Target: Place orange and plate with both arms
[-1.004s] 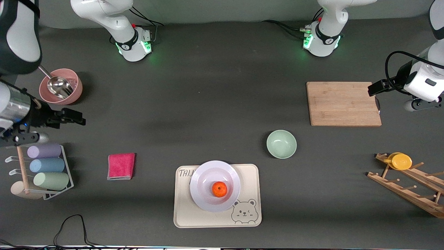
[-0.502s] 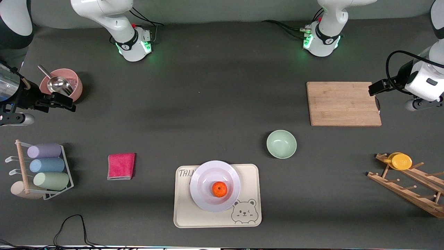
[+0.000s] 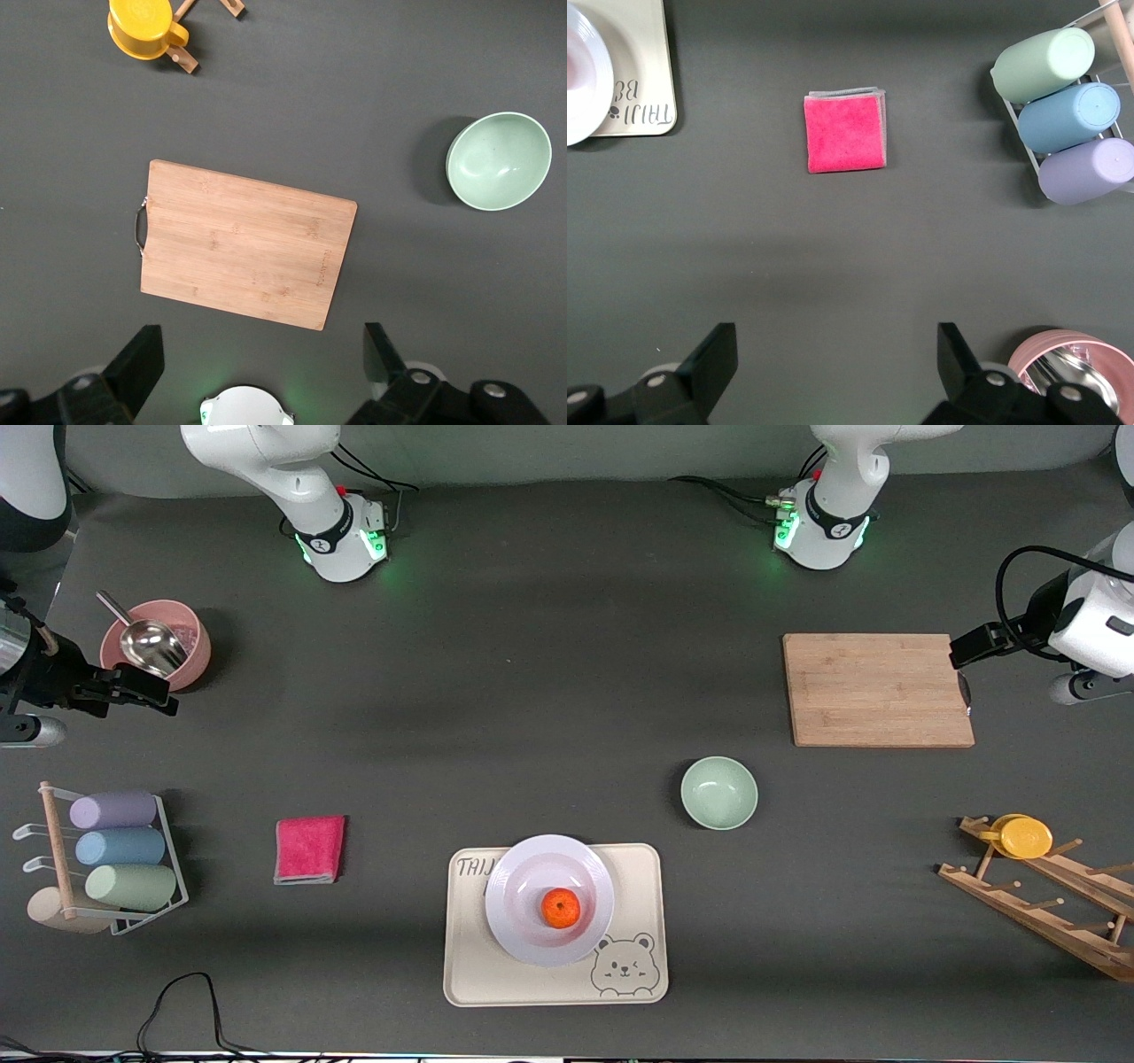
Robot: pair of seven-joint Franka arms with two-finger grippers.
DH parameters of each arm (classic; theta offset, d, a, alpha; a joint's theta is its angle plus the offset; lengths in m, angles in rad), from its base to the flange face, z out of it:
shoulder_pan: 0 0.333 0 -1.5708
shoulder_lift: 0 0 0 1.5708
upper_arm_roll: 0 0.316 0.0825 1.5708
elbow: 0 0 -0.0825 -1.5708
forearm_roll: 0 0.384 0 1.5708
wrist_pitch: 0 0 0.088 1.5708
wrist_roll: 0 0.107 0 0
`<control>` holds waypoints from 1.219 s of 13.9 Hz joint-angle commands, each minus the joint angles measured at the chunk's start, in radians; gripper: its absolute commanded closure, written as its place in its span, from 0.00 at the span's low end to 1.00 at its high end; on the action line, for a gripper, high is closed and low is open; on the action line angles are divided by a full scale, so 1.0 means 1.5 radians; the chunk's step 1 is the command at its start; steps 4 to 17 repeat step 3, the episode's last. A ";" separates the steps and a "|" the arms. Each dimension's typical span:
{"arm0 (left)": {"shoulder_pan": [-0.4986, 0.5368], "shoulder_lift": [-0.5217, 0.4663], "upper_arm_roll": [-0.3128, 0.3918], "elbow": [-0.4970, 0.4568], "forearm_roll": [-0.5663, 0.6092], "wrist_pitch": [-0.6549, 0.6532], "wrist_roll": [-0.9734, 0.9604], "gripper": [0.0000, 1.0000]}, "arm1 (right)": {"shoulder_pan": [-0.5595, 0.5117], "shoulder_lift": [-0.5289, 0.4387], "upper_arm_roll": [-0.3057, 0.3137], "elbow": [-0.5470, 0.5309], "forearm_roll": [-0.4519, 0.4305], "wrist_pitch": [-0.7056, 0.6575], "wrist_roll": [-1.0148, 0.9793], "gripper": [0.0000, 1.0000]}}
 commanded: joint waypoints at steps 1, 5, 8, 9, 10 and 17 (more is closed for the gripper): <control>-0.007 0.007 0.005 0.020 -0.002 -0.018 -0.002 0.00 | 0.003 -0.012 0.000 -0.002 -0.016 -0.001 -0.009 0.00; -0.007 0.007 0.005 0.022 -0.002 -0.019 -0.002 0.00 | 0.003 -0.012 0.000 -0.003 -0.016 -0.001 -0.005 0.00; -0.007 0.007 0.005 0.022 -0.002 -0.019 -0.002 0.00 | 0.003 -0.012 0.000 -0.003 -0.016 -0.001 -0.005 0.00; -0.007 0.007 0.005 0.022 -0.002 -0.019 -0.002 0.00 | 0.003 -0.012 0.000 -0.003 -0.016 -0.001 -0.005 0.00; -0.007 0.007 0.005 0.022 -0.002 -0.019 -0.002 0.00 | 0.003 -0.012 0.000 -0.003 -0.016 -0.001 -0.005 0.00; -0.007 0.007 0.005 0.022 -0.002 -0.019 -0.002 0.00 | 0.003 -0.012 0.000 -0.003 -0.016 -0.001 -0.005 0.00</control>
